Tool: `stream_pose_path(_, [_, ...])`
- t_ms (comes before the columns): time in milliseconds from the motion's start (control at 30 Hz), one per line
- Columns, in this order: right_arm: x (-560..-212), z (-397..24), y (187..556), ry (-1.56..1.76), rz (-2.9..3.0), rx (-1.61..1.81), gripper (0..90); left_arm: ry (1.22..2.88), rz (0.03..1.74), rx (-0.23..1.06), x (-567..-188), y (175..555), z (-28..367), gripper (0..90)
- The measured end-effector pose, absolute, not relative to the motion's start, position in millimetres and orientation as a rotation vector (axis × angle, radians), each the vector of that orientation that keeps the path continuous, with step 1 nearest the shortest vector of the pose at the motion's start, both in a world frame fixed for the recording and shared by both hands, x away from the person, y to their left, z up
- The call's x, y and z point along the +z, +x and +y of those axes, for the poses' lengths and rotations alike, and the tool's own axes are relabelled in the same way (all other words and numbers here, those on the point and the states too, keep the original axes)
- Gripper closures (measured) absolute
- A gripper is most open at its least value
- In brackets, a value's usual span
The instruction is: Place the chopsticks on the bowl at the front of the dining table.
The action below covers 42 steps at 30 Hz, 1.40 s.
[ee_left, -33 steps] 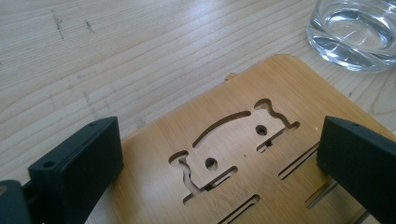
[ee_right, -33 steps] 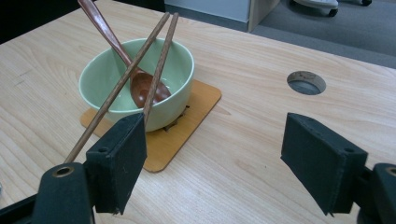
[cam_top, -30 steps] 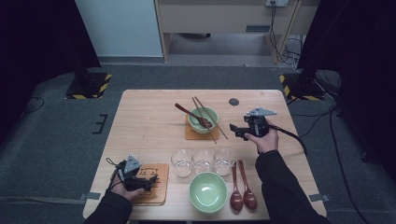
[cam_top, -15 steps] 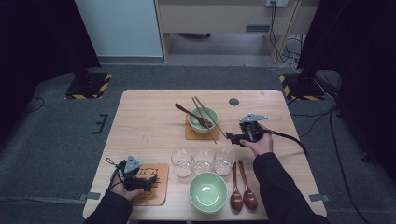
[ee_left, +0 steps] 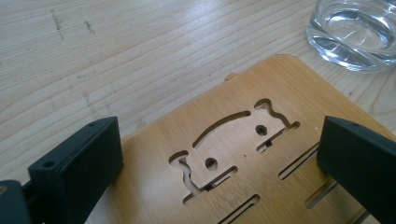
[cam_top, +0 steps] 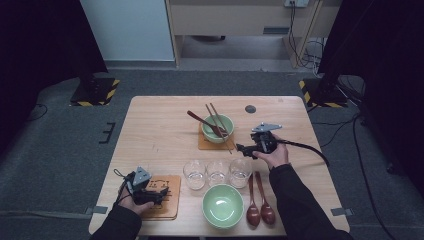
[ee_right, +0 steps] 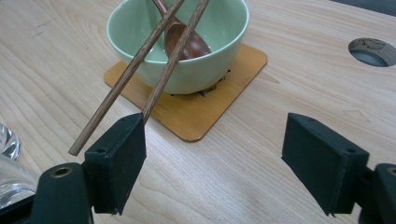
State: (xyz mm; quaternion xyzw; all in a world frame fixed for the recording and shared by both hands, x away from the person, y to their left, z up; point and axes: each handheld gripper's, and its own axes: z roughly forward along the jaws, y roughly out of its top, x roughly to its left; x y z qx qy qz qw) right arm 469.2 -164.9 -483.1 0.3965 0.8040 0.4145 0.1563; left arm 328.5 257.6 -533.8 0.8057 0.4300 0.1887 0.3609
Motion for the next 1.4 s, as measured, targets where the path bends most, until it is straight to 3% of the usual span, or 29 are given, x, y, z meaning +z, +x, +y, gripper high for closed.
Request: stream_pose_path(1400, [-492, -154, 470, 1.165, 2.354, 1.289, 20.7, 2.076, 1.107, 0.486, -534, 329, 257, 0.0])
